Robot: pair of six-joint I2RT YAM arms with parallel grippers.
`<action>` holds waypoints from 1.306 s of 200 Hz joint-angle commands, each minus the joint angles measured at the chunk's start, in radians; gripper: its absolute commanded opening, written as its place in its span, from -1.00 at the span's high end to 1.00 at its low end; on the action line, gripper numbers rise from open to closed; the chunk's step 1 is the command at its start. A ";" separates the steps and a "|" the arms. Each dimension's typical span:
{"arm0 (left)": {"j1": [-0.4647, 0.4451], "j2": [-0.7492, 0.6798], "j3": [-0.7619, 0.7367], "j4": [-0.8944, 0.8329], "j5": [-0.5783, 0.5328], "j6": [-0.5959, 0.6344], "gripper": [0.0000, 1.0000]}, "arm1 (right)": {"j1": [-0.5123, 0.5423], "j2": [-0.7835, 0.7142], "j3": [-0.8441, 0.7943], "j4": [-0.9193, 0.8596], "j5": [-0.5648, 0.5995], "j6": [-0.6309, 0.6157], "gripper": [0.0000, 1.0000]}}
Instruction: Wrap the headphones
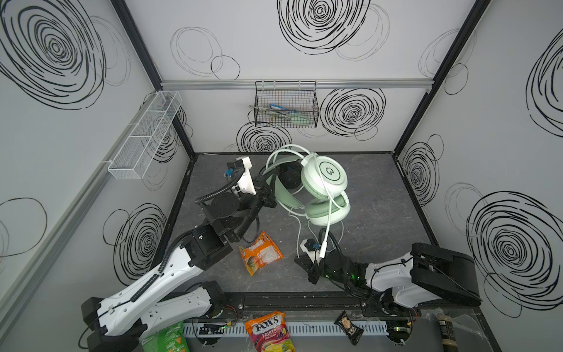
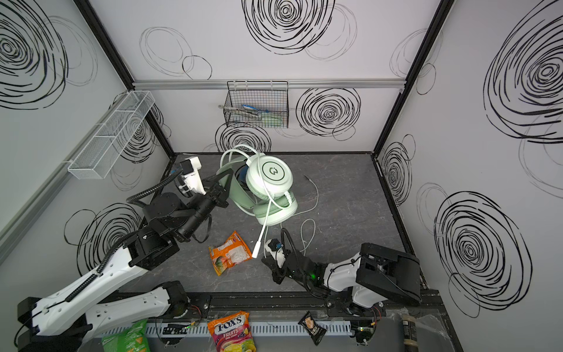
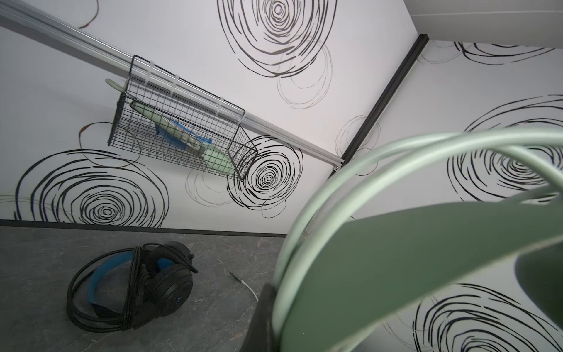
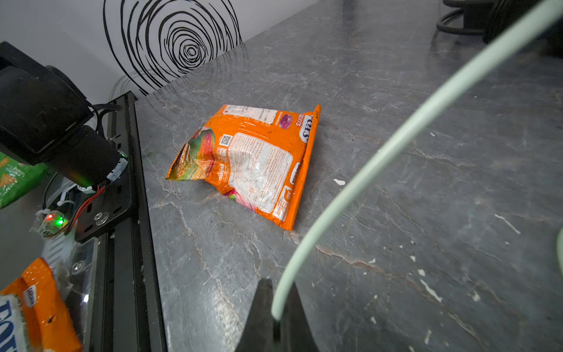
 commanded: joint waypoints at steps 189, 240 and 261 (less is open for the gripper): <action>0.033 0.227 -0.101 0.579 -0.448 0.608 1.00 | 0.513 -0.413 0.339 -0.825 0.506 -0.082 1.00; 0.022 0.263 -0.143 0.607 -0.409 0.695 1.00 | 0.550 -0.452 0.490 -1.002 0.570 -0.182 1.00; 0.009 0.270 -0.153 0.611 -0.393 0.737 1.00 | 0.549 -0.458 0.541 -1.052 0.598 -0.219 1.00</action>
